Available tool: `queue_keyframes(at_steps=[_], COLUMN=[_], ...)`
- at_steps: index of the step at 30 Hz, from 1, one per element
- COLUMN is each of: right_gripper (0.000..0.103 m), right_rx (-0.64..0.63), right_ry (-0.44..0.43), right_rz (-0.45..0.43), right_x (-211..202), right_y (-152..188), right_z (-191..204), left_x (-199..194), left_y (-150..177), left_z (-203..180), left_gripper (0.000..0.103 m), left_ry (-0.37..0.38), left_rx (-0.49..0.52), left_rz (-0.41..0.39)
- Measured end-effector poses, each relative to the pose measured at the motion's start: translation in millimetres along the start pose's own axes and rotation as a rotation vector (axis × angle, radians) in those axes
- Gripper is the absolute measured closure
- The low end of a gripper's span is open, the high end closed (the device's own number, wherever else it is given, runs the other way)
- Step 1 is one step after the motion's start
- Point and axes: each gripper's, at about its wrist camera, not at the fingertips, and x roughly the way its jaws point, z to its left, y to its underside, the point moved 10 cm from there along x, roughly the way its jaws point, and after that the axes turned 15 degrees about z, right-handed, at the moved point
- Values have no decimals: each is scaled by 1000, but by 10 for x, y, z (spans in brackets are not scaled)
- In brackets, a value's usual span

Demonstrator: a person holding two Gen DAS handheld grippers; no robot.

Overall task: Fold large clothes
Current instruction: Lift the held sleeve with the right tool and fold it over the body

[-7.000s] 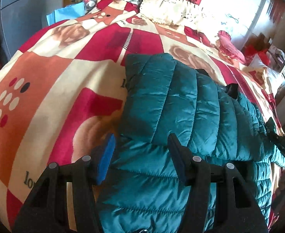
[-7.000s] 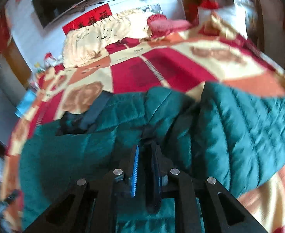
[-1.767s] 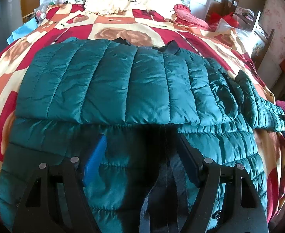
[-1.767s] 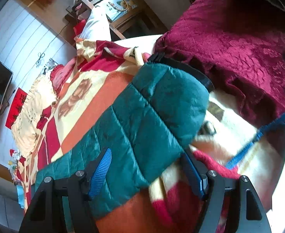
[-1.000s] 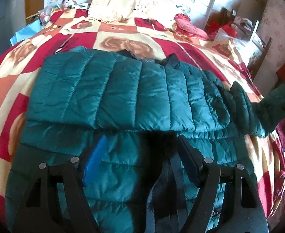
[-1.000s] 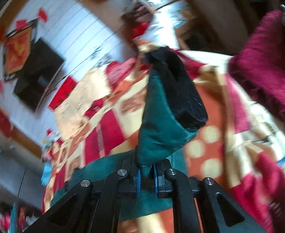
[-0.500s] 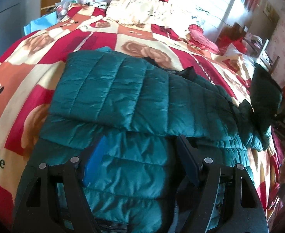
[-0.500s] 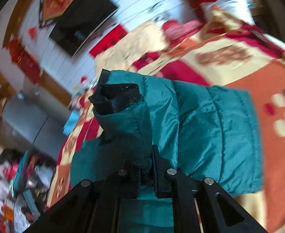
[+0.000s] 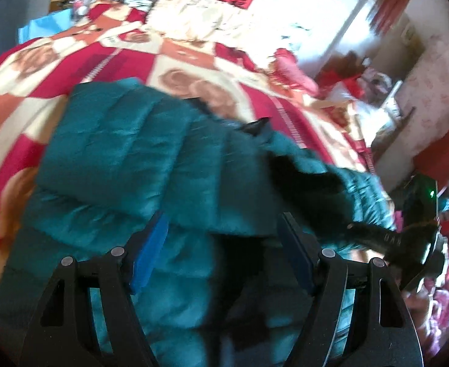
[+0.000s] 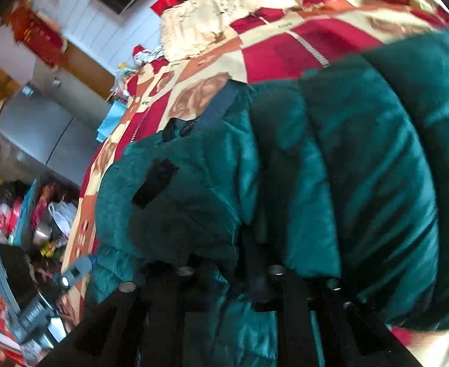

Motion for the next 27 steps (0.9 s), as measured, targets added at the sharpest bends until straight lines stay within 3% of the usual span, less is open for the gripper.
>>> queue_keyframes(at_steps=[2,4,9,12,21,22,24,25,27], right_gripper=[48,38,38,38,37,37,37,37,37], right_rx=[-28,-44,-33,-36,9,24,59,75,103], right_ry=[1,4,-38,-57,68,69,75,77,76], right_rz=[-19,-39,-17,-30,-145,-157,-181,-188,-200], right_x=[-85,-167,-184,-335,-957,-1015,-1118,-1153,-1211], right_y=[-6,-10,11,61,83,85,82,84,86], right_z=[44,64,67,50,-333,-389,-499,-544,-621], left_x=[66,183,425,582,1070,1089,1120,1099,984], left_y=[-63,-130,-298,-332,-209,-205,-189,-193,-235], left_z=[-171,-321,-585,-692,-970,-1016,-1042,-1040,-1005], left_gripper=[29,25,24,24,26,52,83,90,91], left_ry=[39,77,149,126,60,52,35,61,96], left_rx=[3,-13,-72,-54,43,72,103,92,79], left_rz=[7,32,77,101,170,170,196,206,195])
